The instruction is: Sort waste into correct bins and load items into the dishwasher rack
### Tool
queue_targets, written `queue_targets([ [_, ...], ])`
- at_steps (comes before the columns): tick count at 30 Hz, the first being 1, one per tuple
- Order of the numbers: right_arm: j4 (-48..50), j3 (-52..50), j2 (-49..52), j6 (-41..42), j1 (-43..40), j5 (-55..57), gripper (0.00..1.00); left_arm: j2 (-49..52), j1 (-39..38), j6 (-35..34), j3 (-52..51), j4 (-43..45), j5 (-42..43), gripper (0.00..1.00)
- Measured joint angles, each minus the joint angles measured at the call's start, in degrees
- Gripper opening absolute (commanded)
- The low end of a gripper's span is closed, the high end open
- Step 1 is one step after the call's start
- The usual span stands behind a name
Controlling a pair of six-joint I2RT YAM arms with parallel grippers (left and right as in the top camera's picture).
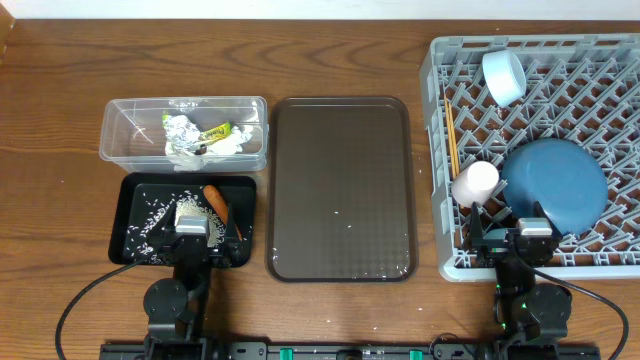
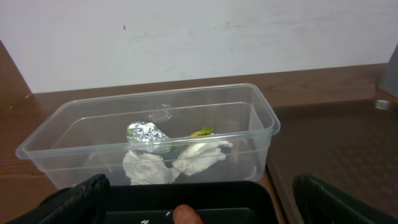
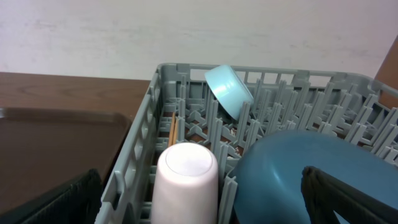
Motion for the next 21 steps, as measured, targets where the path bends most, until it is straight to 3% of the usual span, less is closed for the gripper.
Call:
queue_targets([
  [21, 0.00, 0.00, 0.00, 0.00, 0.00, 0.00, 0.99, 0.00, 0.00, 0.00, 0.00, 0.00, 0.00, 0.95],
])
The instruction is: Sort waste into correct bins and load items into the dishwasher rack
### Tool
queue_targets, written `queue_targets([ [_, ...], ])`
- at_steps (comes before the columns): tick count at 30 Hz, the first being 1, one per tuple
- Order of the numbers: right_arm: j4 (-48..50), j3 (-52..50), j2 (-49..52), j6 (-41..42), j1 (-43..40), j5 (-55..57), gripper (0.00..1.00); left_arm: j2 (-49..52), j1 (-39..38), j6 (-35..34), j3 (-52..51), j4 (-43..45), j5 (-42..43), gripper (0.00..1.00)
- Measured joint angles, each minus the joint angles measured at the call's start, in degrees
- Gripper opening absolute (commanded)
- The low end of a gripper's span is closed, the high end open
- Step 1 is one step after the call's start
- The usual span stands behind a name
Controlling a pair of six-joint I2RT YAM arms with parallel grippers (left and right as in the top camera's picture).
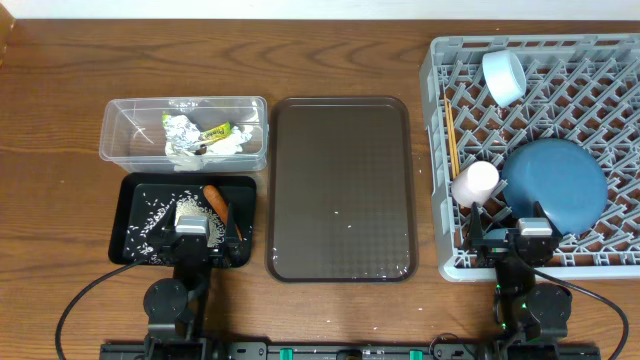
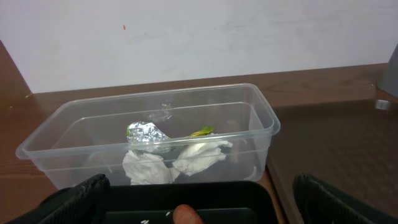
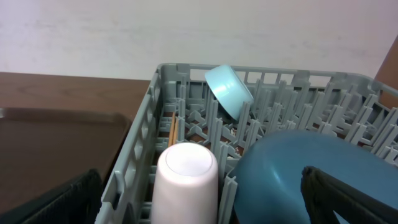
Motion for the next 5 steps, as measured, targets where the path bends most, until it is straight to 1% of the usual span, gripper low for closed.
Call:
queue_targets([
  [5, 0.02, 0.00, 0.00, 0.00, 0.00, 0.00, 0.99, 0.00, 0.00, 0.00, 0.00, 0.00, 0.00, 0.95],
])
